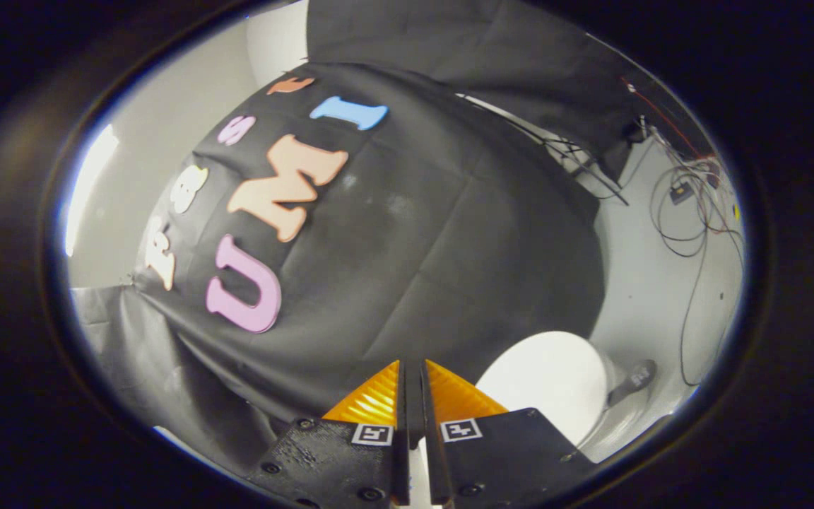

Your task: Open the toilet lid.

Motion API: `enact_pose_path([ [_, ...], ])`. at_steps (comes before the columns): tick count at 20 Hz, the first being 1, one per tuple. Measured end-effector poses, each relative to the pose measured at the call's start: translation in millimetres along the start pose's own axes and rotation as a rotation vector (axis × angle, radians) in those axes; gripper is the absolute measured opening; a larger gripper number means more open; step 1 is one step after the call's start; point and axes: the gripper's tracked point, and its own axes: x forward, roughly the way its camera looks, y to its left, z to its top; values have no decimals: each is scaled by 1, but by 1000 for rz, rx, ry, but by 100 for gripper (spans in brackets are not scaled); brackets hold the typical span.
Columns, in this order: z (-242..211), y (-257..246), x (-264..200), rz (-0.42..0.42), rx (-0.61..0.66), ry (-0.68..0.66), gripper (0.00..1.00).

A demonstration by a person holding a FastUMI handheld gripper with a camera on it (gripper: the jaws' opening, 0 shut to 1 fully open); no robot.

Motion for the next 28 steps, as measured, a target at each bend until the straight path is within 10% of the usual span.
enact_pose_path([
  [16,-37,-229,-25,-358,235,40,32],
  [25,-55,-229,9,-268,322,150,33],
  [28,-64,-222,20,-255,300,204,17],
])
